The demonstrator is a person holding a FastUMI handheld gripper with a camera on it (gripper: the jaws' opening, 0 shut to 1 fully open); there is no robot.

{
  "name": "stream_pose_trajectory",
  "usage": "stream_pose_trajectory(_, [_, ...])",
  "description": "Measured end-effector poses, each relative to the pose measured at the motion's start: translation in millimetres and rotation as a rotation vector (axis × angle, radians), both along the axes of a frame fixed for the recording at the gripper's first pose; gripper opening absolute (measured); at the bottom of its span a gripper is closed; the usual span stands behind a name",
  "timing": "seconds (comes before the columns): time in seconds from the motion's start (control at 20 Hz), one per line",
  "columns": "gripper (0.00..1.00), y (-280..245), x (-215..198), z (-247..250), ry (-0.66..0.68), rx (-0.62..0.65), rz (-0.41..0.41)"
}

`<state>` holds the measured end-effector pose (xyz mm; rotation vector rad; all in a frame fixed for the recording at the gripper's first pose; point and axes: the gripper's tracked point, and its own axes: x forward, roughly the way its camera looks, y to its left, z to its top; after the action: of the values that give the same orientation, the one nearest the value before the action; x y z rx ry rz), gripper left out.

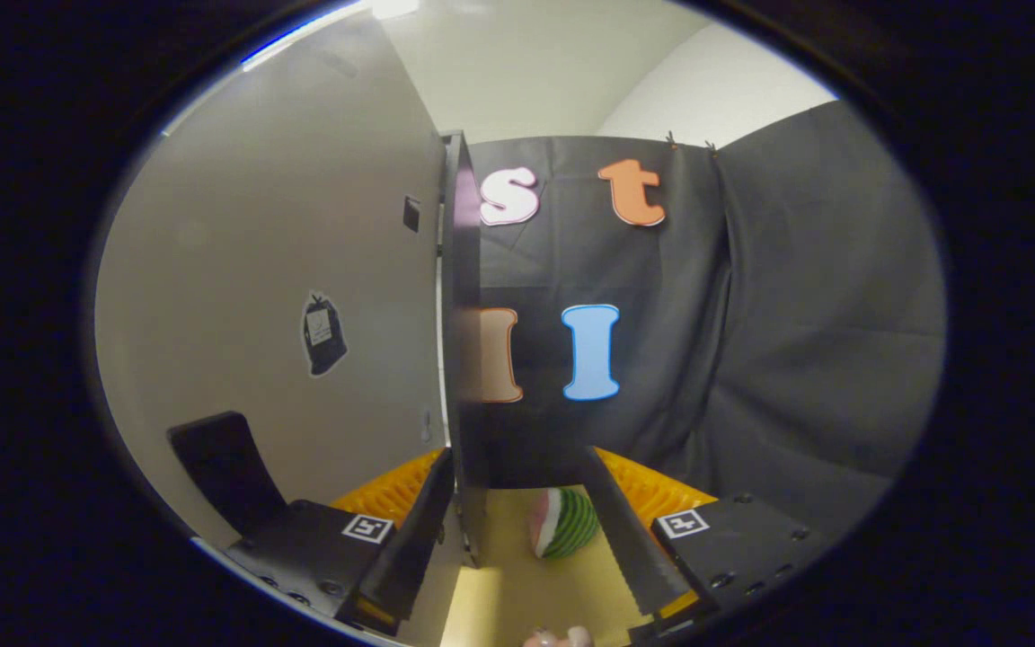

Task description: Open the shoe cabinet door, grab the shoes and put them into the shoe cabinet, then close the shoe cabinet door.

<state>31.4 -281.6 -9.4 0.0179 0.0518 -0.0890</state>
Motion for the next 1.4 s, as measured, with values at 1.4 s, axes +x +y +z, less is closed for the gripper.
stream_pose_trajectory(1.4, [0.92,326.2,142.4,-19.0,-0.037,0.013,0.112])
